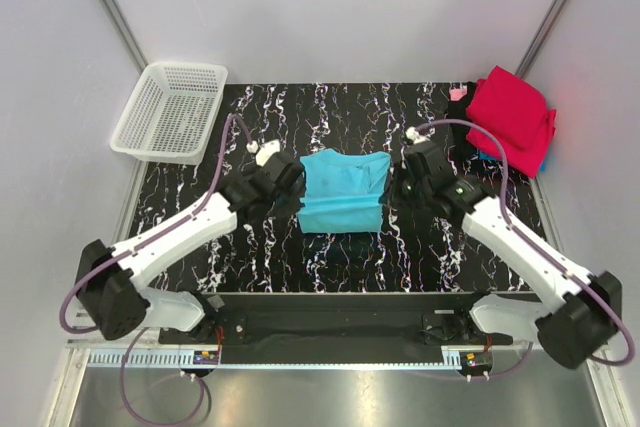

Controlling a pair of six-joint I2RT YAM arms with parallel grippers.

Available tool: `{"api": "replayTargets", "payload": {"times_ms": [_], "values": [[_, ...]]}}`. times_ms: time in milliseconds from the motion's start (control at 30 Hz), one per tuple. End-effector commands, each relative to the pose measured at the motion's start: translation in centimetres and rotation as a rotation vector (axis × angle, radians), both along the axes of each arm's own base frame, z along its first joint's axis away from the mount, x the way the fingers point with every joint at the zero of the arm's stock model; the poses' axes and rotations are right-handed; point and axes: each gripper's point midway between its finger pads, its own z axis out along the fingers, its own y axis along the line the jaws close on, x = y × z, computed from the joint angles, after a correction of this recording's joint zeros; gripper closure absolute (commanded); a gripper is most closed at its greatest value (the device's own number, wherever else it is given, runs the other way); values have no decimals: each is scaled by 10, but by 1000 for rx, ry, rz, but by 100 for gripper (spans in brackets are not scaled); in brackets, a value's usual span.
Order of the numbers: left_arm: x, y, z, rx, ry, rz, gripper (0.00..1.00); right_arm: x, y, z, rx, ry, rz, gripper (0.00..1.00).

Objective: Fold and stack the t-shirts
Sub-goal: Fold the tshirt

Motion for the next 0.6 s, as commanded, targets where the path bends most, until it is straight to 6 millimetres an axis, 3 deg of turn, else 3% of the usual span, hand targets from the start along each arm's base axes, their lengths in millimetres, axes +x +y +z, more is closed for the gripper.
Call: {"api": "replayTargets", "payload": {"times_ms": [0, 200, 233, 267, 400, 500, 533, 567], "values": [[36, 27, 12, 93, -58, 93, 100, 45, -8, 23, -72, -119, -48, 100], [81, 28, 11, 78, -50, 98, 100, 91, -22, 15, -65, -116, -123, 100], [89, 25, 3, 93, -35, 76, 100, 98, -22, 14, -69, -124, -130, 100], [101, 19, 10, 76, -58, 65, 100, 103, -24, 12, -73, -120, -134, 100], [132, -3, 4, 62, -42, -23, 100, 129, -27, -4, -101, -99, -162, 100], [153, -19, -12, 62, -11, -71, 100, 145, -29, -18, -108, -77, -178, 100], [158, -22, -30, 79, 24, -78, 100, 150, -30, -22, -111, -73, -185, 100], [167, -26, -28, 74, 15, -88, 100, 155, -30, -24, -111, -69, -188, 100]]}}
